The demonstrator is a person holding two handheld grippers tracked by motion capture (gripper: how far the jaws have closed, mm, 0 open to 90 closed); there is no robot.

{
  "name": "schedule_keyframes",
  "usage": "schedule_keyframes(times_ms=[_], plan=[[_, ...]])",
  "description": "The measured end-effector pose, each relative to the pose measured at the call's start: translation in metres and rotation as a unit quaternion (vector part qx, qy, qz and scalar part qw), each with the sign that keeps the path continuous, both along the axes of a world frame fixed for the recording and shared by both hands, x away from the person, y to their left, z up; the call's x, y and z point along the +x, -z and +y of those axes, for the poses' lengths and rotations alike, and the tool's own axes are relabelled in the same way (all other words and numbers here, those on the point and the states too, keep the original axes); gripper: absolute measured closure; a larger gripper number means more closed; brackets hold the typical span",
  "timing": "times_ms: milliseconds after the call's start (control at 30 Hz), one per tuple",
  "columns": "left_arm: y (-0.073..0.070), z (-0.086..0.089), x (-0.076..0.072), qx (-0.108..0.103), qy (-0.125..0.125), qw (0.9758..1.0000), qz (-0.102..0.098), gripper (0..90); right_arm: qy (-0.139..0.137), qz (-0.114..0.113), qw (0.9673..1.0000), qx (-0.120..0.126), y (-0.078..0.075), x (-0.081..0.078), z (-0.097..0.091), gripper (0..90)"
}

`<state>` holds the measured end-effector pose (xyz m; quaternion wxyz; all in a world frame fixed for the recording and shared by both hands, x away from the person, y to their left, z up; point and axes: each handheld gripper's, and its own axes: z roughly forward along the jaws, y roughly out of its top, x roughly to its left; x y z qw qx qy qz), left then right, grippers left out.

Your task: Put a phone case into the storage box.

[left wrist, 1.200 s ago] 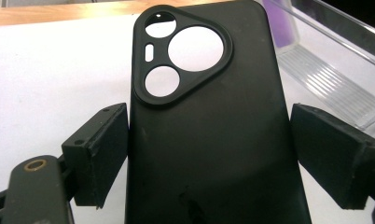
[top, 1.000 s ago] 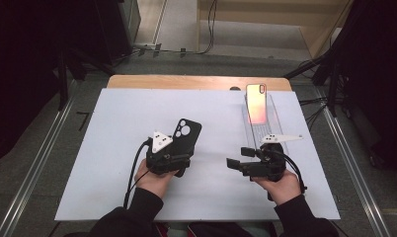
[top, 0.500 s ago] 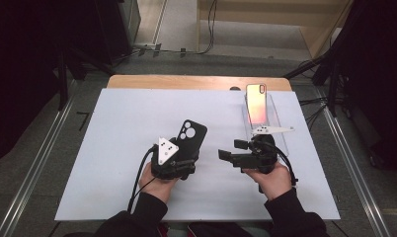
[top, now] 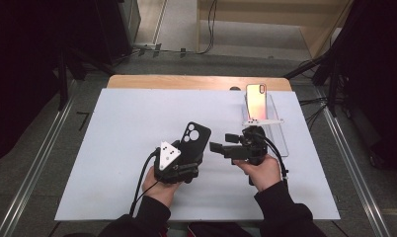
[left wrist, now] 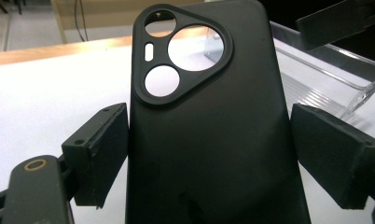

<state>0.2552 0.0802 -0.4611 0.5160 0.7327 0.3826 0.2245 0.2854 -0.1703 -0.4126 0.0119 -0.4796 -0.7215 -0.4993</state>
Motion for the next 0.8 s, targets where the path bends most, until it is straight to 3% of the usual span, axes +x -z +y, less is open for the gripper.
schedule_keyframes(times_ms=[200,367,533,800], plan=[[0.000,-0.001,-0.004,-0.006,0.000,1.0000,-0.002,14.1,-0.001,-0.001,0.9999,0.010,0.000,0.007,0.007,15.5],[0.001,-0.001,-0.006,-0.022,0.003,0.9997,-0.004,14.1,-0.005,0.002,0.9998,0.018,0.002,0.014,0.015,20.0],[0.003,-0.003,-0.007,-0.024,0.004,0.9997,0.003,14.1,-0.006,0.007,0.9997,0.024,0.005,0.022,0.022,24.1],[0.006,-0.003,-0.008,-0.042,0.006,0.9990,0.017,14.0,-0.006,0.028,0.9984,0.048,0.008,0.029,0.026,44.8]])
